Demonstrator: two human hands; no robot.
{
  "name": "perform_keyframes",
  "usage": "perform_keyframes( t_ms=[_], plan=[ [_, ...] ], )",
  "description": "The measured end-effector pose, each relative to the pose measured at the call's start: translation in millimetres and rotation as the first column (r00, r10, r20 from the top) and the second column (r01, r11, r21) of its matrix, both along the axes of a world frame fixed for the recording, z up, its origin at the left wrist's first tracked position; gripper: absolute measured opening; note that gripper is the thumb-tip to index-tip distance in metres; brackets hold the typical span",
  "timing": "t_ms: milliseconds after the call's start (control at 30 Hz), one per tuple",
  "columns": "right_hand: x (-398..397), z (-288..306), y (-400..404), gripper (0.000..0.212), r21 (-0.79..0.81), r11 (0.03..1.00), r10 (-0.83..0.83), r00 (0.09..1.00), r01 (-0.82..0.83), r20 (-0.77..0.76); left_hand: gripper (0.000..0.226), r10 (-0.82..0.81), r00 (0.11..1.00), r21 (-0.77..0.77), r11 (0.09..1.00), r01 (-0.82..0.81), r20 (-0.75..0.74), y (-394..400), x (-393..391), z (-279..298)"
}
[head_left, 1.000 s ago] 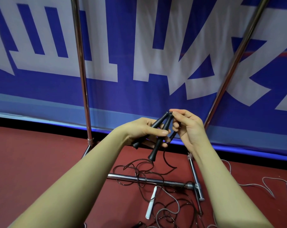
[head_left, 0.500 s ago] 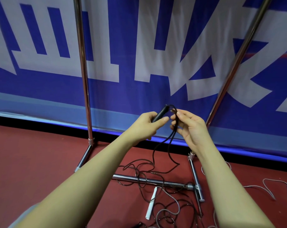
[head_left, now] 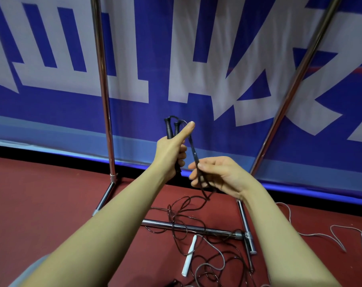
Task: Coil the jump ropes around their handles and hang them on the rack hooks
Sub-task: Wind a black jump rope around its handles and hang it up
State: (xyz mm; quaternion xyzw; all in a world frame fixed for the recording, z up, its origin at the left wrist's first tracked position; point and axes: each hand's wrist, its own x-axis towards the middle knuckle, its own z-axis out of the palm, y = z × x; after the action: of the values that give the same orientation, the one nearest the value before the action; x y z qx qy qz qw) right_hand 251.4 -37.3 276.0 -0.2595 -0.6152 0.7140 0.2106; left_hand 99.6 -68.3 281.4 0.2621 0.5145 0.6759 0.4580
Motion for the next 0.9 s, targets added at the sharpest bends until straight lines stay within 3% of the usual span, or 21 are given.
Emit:
perform_keyframes(
  t_ms=[100, 167, 233, 300, 533, 733, 900],
  plan=[
    [-2.4, 0.2, -1.6, 0.022, 0.008, 0.996, 0.089, 0.996, -0.089, 0.006, 0.048, 0.078, 0.997, -0.002, 0.997, -0.078, 0.009, 3.2, -3.9, 0.4],
    [-2.8, -0.4, 0.0, 0.027, 0.014, 0.994, 0.111, 0.994, -0.111, -0.007, 0.032, 0.155, 0.988, -0.012, 0.988, -0.155, -0.029, 6.7, -6.8, 0.3],
    [-1.9, -0.7, 1.6, 0.029, 0.008, 0.993, 0.120, 0.993, -0.119, -0.017, 0.018, 0.225, 0.971, -0.037, 0.973, -0.229, -0.081, 8.9, -8.2, 0.6],
    [-2.0, -2.2, 3.4, 0.028, -0.005, 0.997, 0.073, 0.997, -0.073, -0.012, 0.020, 0.264, 0.962, -0.034, 0.963, -0.267, -0.070, 11.4, -9.4, -0.4],
    [-17.4, -12.1, 8.2, 0.006, 0.202, 0.923, -0.340, 0.940, 0.328, 0.026, 0.030, 0.260, 0.908, 0.089, 0.949, -0.304, 0.330, 17.4, -6.9, 4.3],
    [-29.9, -14.9, 3.5, 0.015, 0.252, 0.871, -0.426, 0.904, 0.421, -0.037, 0.036, 0.209, 0.844, 0.212, 0.912, -0.350, 0.495, 17.6, -0.5, 9.7],
    [-28.1, -17.9, 5.5, 0.020, 0.217, 0.847, -0.460, 0.874, 0.485, -0.158, 0.031, 0.080, 0.845, 0.279, 0.924, -0.263, 0.529, 21.3, -3.1, 4.7]
  ],
)
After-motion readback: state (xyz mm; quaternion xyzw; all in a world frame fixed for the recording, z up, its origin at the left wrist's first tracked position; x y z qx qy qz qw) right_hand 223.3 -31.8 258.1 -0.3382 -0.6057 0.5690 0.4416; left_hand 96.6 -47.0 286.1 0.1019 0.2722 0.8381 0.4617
